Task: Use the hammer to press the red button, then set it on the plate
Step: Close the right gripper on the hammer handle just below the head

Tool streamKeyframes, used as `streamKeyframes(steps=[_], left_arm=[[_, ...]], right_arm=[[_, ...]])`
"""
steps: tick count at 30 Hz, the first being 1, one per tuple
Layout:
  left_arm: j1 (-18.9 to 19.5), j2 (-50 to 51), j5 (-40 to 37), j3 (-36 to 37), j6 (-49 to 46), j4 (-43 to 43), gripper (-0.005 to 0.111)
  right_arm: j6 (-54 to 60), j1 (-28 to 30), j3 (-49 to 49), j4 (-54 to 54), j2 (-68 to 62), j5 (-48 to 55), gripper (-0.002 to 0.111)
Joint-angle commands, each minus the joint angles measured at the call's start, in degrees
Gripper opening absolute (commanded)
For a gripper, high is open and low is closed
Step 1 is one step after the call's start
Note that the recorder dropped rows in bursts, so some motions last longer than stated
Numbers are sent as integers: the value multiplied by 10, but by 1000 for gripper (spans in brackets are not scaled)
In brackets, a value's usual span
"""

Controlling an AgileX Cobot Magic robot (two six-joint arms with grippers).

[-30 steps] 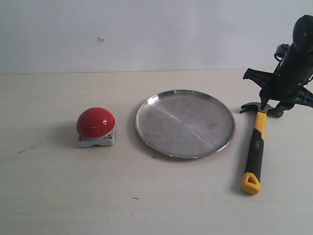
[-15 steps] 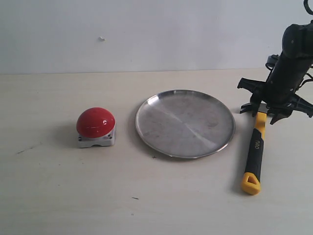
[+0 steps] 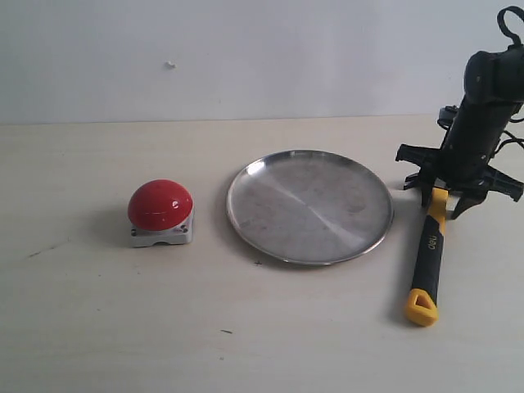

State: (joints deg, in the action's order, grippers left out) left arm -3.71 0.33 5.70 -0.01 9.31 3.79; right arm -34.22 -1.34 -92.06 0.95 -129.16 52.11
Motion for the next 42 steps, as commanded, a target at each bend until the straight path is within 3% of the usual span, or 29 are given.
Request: streamKeyframes(steps=[1, 13, 28, 42], left_arm=[[-3, -3, 0, 0, -2, 0, 0], [-3, -3, 0, 0, -2, 0, 0], [-3, -3, 0, 0, -2, 0, 0], [-3, -3, 0, 0, -2, 0, 0]], right_arm=[[16, 8, -5, 4, -5, 1, 47], [30, 8, -10, -37, -6, -2, 47], [28, 8, -10, -36, -8, -8, 0], [26, 7, -10, -47, -8, -15, 0]])
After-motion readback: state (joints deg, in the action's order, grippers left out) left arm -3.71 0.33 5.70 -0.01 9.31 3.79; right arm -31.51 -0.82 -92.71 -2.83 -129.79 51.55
